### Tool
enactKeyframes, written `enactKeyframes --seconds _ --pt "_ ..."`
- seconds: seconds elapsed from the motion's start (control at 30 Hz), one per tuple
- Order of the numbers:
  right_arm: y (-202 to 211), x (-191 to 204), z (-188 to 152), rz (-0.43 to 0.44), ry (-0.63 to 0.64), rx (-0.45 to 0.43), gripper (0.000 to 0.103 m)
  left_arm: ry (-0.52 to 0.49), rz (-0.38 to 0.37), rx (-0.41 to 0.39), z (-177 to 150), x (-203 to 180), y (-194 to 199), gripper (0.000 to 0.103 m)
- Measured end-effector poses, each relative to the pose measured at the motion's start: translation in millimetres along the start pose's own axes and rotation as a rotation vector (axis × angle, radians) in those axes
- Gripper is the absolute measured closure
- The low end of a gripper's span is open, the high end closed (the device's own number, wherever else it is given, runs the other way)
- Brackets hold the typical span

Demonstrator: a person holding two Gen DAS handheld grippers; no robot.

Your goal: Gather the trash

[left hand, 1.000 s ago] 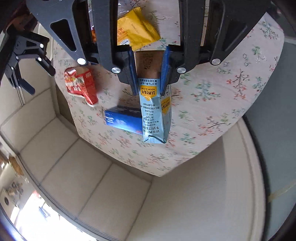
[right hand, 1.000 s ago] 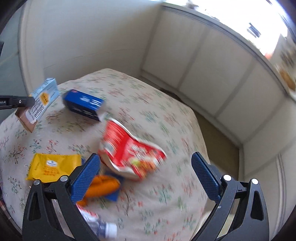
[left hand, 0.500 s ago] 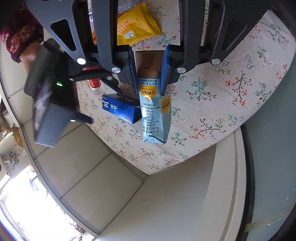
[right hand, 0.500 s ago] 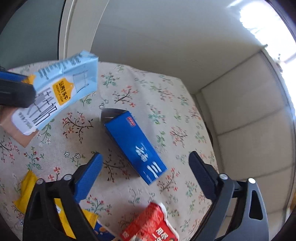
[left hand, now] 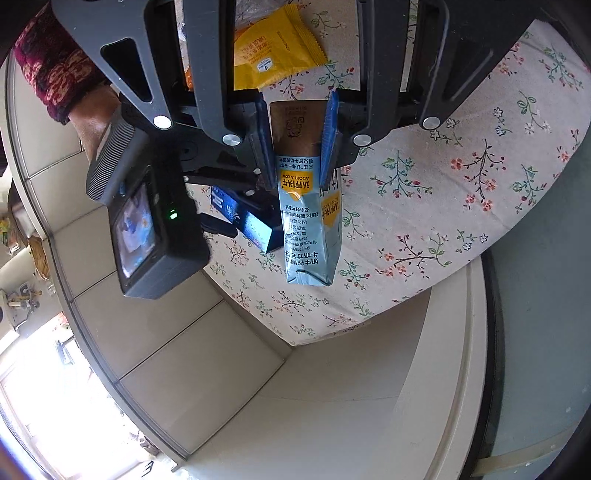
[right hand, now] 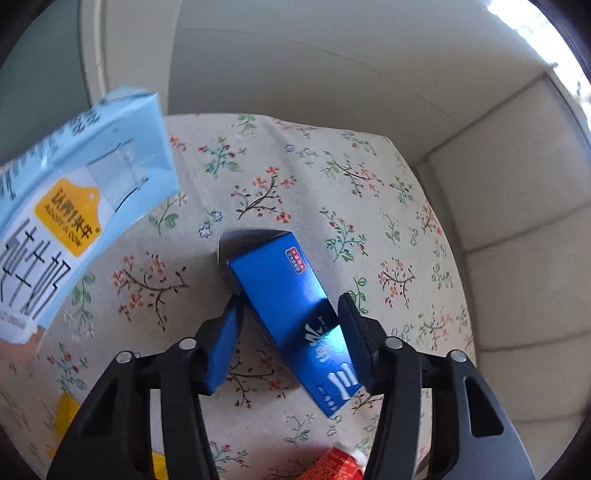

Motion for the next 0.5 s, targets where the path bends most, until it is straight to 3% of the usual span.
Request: enactKeyframes --seconds 0.23,0.5 --pt "26.0 -19.1 -7.5 -0.021 -0.179 -0.086 0.063 0.002 -0.001 -0.02 1.4 -3.8 -1.2 0.08" --pt "83.3 -28.7 -22.7 -0.099 -0.314 -0.252 0.063 -0.021 -0.033 -0.083 2.2 -14.4 3.3 0.08"
Point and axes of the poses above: each gripper's, at about its wrist camera, not at the fingertips, and y roughly against the way its jaws point, x to its left, z to its top, the point moved 5 cm from there along -y, roughly the way its jaws point, and after that the axes turned 11 degrees about z, right-handed, at the moved point
